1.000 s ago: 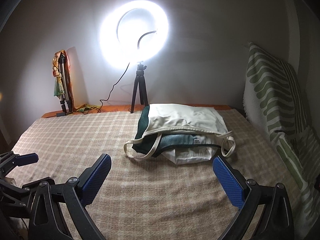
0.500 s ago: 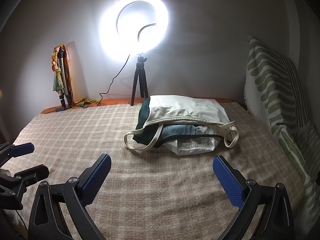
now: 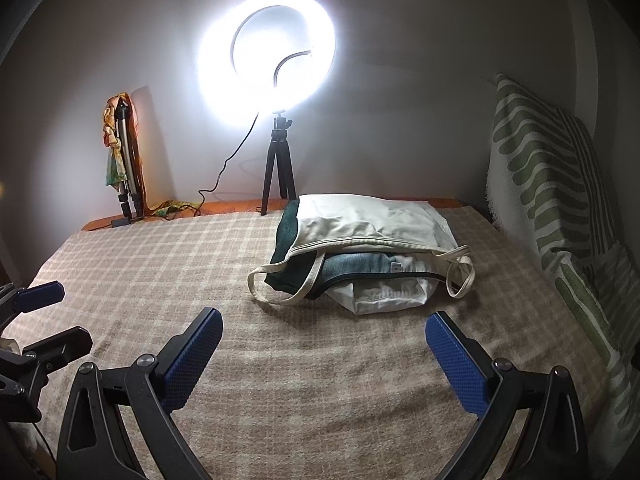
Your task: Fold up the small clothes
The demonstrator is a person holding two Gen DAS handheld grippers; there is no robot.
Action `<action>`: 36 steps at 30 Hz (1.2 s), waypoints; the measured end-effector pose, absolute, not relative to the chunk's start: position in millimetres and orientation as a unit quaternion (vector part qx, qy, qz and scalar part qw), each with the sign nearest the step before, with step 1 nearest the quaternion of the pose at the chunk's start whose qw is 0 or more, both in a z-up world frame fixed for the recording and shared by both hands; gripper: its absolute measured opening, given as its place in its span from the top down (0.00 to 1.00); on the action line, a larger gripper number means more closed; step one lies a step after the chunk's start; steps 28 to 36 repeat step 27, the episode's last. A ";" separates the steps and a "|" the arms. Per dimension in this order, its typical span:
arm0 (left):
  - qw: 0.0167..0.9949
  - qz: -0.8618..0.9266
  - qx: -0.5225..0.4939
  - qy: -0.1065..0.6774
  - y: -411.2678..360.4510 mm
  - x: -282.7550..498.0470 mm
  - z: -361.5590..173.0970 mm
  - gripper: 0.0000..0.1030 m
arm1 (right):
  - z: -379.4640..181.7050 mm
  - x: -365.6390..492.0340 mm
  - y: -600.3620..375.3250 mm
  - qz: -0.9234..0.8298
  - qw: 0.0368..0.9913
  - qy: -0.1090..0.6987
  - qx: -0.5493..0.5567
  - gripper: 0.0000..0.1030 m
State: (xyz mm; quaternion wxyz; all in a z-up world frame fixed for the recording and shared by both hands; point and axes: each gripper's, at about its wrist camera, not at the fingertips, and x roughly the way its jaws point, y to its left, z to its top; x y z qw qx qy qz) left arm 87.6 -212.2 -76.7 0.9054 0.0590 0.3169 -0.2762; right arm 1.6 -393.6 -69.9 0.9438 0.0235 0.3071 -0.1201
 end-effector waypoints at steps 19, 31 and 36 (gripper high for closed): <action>0.907 -0.275 0.053 0.315 -211.2 86.6 -74.2 0.01 | -71.5 4.9 -388.0 -0.108 0.944 0.310 0.020 0.00; 0.909 -0.286 0.049 0.300 -210.1 83.2 -72.3 0.01 | -75.2 6.2 -387.7 -0.103 0.944 0.313 0.021 0.00; 0.909 -0.286 0.049 0.300 -210.1 83.2 -72.3 0.01 | -75.2 6.2 -387.7 -0.103 0.944 0.313 0.021 0.00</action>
